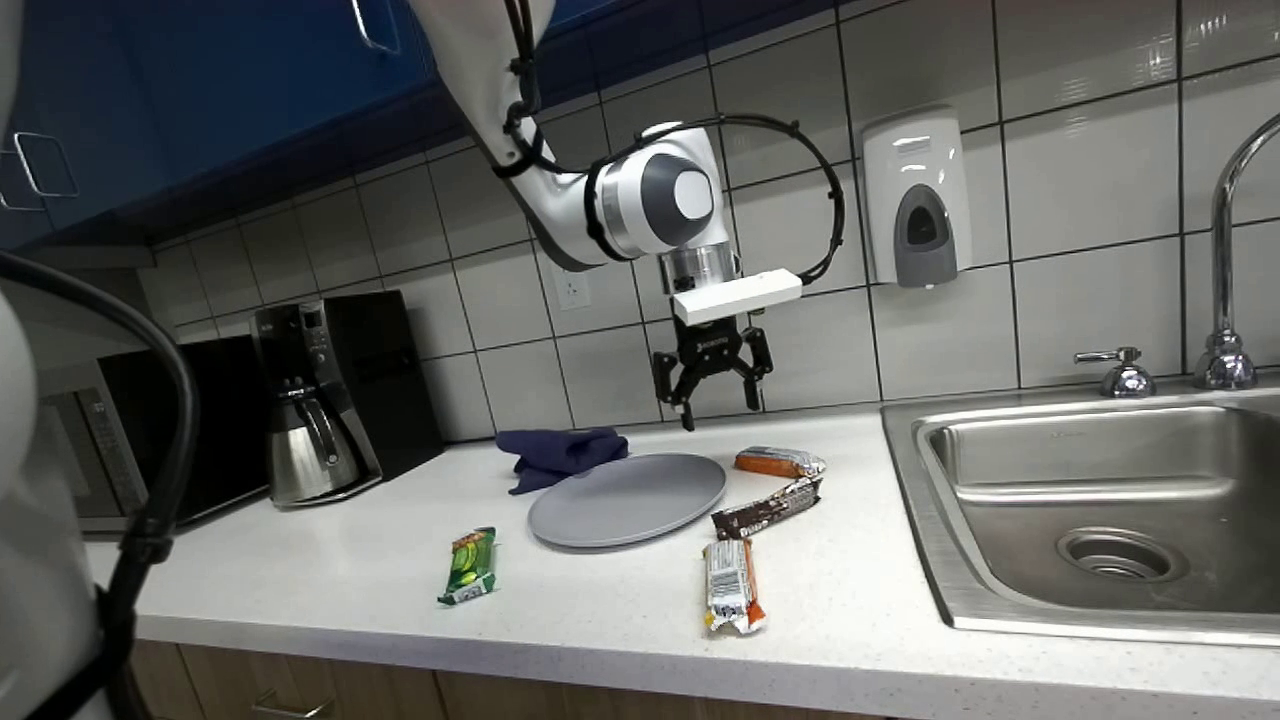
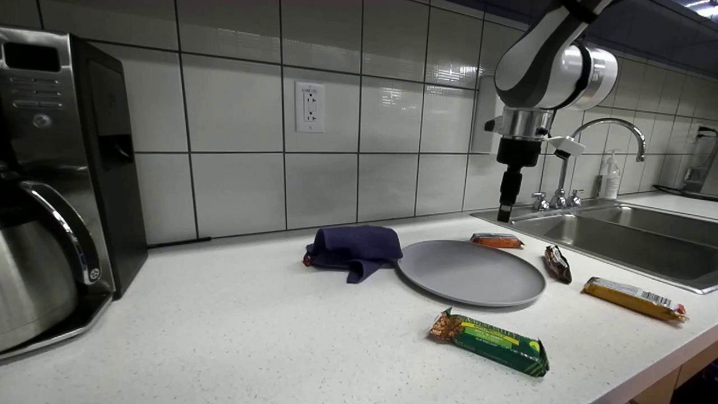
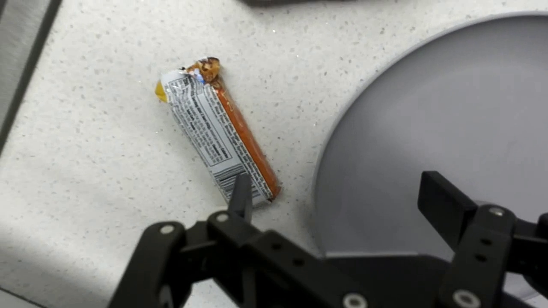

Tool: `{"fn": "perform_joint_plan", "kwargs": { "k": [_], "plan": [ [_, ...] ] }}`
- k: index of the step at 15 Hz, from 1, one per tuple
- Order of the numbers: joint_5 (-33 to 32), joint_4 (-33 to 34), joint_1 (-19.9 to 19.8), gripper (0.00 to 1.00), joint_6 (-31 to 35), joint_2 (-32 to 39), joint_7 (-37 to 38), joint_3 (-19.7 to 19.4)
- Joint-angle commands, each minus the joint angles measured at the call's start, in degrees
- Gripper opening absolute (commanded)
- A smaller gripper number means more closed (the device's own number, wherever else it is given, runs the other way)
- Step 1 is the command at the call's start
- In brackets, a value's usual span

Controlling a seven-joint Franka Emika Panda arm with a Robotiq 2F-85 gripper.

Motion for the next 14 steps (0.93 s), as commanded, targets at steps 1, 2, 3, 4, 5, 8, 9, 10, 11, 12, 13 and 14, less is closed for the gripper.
{"fn": "perform_joint_plan", "kwargs": {
  "k": [1,2,3,4,5,8,9,10,11,12,13,14],
  "plan": [
    [0.16,4.31,-1.99,1.0,-0.27,3.47,-3.84,0.18],
    [0.2,5.25,-2.33,1.0,-0.39,4.34,-4.19,0.21],
    [0.34,6.21,-2.69,1.0,-0.22,5.25,-4.35,0.28],
    [0.42,7.12,-3.01,1.0,-0.07,6.18,-4.51,0.36],
    [0.36,8.2,-3.32,1.0,-0.24,7.15,-4.67,0.38],
    [-0.07,11.08,-4.06,1.0,-0.35,10.0,-4.81,0.41],
    [-0.22,11.96,-4.26,1.0,-0.37,10.95,-4.68,0.4],
    [-0.32,12.72,-4.45,1.0,-0.42,11.72,-4.67,0.48],
    [-0.73,13.33,-4.47,1.0,-0.13,12.59,-4.44,0.38],
    [-1.01,14.04,-4.51,1.0,-0.04,13.41,-4.18,0.35],
    [-1.16,14.77,-4.52,1.0,-0.12,14.17,-4.0,0.41],
    [-1.19,15.38,-4.63,1.0,-0.1,14.86,-4.08,0.54]
  ]
}}
